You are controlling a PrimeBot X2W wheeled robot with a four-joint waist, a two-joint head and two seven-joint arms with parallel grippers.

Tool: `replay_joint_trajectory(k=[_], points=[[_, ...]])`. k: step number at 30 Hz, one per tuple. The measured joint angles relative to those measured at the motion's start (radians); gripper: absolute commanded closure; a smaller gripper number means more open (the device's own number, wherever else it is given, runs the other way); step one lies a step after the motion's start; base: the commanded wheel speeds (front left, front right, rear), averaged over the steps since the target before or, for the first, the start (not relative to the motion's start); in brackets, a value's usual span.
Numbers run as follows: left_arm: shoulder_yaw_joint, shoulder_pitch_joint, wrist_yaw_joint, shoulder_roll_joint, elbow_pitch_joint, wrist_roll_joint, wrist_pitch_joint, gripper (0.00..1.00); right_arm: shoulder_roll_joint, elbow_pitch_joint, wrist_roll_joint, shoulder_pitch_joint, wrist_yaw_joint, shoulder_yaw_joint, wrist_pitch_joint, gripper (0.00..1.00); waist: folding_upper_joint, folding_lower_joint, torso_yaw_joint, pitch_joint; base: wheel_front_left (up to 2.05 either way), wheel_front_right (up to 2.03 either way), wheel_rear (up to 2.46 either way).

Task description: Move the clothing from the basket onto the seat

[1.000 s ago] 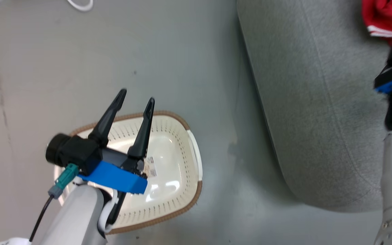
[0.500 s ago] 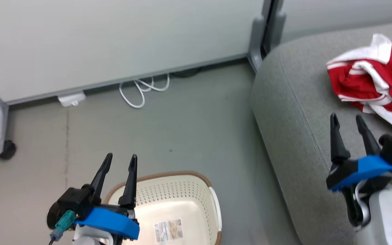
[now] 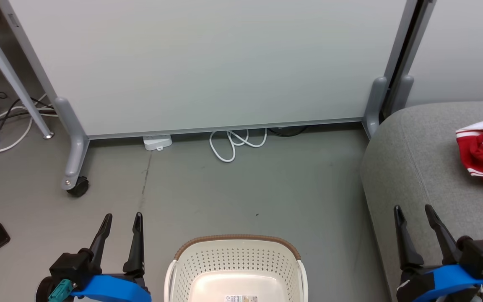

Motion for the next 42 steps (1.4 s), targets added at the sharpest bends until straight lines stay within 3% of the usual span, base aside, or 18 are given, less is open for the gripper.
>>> replay_joint_trajectory(k=[16, 17, 26, 42], points=[[-0.008, -0.007, 0.000, 0.009, 0.059, -0.007, 0.000, 0.00, 0.000, 0.012, 0.041, 0.039, 0.000, 0.005, -0.027, 0.00, 0.0000, 0.0002, 0.010, -0.006, 0.00, 0.00, 0.00], [-0.009, -0.008, 0.000, 0.009, 0.061, -0.007, 0.000, 1.00, 0.000, 0.012, 0.041, 0.039, 0.000, 0.004, -0.028, 1.00, 0.0000, 0.0003, 0.009, -0.005, 0.00, 0.00, 0.00], [-0.014, 0.062, 0.000, -0.020, 0.133, -0.011, 0.007, 1.00, 0.008, 0.094, 0.044, 0.059, 0.000, 0.006, -0.018, 1.00, -0.0001, 0.0003, 0.008, -0.005, 0.00, 0.00, 0.00], [0.037, 0.060, 0.000, -0.036, 0.096, -0.265, 0.085, 1.00, 0.009, 0.101, 0.326, 0.051, 0.000, 0.000, 0.036, 1.00, 0.0000, 0.0003, -0.002, -0.002, 0.00, 0.00, 0.00]])
